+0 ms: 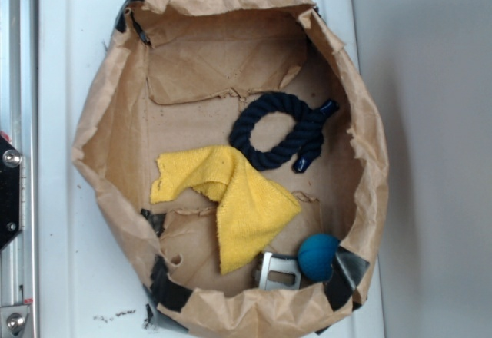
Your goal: Grab the yellow cloth.
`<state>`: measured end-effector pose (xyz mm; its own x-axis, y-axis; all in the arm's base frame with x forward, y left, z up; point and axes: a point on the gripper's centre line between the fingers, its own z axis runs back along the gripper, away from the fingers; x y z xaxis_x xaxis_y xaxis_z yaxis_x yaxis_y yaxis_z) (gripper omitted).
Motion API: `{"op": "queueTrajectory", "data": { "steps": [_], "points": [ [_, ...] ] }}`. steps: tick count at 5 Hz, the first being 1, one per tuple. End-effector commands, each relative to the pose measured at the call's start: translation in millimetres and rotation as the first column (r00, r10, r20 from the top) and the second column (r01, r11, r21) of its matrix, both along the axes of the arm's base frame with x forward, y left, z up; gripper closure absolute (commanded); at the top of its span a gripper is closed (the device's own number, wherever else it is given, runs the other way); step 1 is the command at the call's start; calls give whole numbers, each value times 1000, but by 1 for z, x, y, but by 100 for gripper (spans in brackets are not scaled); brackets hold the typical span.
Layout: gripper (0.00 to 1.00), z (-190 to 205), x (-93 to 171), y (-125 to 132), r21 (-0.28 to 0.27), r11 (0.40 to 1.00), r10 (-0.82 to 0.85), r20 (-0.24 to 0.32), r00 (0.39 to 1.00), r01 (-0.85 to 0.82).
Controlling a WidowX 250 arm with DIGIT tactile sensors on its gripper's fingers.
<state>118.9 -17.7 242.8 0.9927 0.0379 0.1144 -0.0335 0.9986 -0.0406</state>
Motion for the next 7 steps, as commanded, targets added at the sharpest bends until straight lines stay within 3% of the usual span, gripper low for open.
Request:
{"op": "queueTrajectory", "data": {
  "steps": [1,2,3,4,5,6,7],
  "points": [
    [0,0,0,0,0,1000,0,0,1000,0],
    [0,-5,48,11,38,999,8,-9,1000,-7],
    [0,-14,97,29,56,994,91,10,996,-91],
    [0,-22,143,45,57,997,51,52,997,-53],
    [0,-43,181,55,0,990,-139,101,985,139],
    [0,-80,196,45,86,957,-287,126,950,278],
    [0,-113,205,25,53,914,-404,76,911,401]
  ]
}}
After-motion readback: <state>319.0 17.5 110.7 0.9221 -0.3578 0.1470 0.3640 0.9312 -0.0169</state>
